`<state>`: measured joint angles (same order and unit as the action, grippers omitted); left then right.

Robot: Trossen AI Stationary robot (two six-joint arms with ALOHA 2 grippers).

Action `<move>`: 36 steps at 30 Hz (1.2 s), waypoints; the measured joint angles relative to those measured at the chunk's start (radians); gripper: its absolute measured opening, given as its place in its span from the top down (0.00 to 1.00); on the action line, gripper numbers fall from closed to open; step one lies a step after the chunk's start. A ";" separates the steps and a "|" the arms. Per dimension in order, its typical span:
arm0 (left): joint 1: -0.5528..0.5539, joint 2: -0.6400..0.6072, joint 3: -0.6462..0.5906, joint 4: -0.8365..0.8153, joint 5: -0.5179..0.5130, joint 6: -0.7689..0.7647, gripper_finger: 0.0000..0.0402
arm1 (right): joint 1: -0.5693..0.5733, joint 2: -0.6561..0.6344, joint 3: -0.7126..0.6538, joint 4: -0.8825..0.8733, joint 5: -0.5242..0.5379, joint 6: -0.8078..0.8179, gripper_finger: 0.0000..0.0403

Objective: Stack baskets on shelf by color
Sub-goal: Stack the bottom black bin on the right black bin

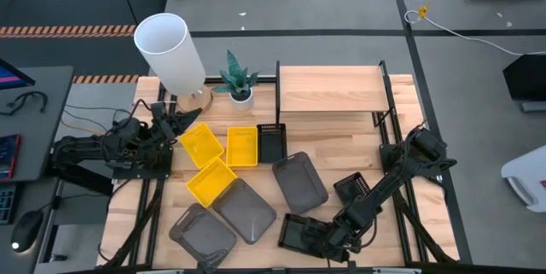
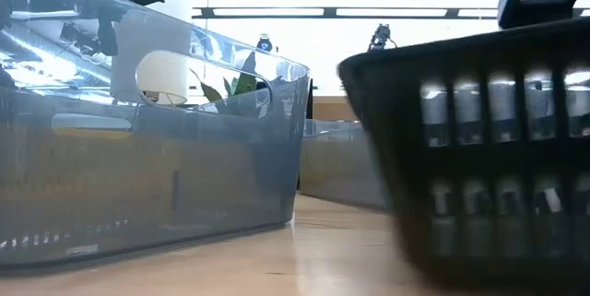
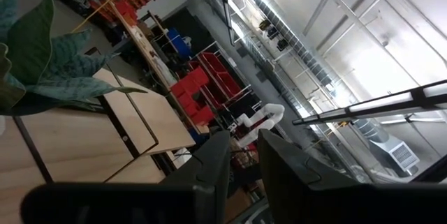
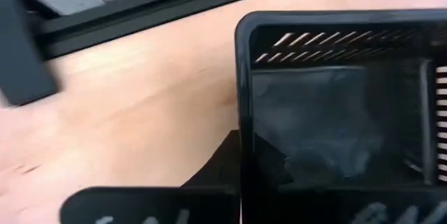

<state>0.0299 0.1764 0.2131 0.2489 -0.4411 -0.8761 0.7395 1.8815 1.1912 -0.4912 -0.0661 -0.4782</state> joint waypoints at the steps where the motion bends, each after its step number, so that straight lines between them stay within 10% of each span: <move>1: 0.000 0.000 0.000 0.000 0.000 0.000 0.80 | 0.001 -0.014 0.000 -0.017 -0.002 0.001 0.97; 14: 0.000 0.000 0.000 -0.016 -0.003 -0.001 0.80 | 0.004 -0.296 0.006 -0.105 0.083 -0.033 0.98; 22: 0.000 0.000 0.000 -0.015 -0.003 -0.075 0.80 | -0.034 -0.468 0.021 -0.387 0.121 0.471 0.99; 36: 0.000 0.000 0.000 -0.015 -0.018 -0.107 0.81 | 0.092 -0.534 -0.012 -0.744 0.187 0.906 0.99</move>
<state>0.0296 0.1764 0.2131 0.2342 -0.4591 -0.9833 0.8314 1.3471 1.1788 -1.2349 0.1209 0.4277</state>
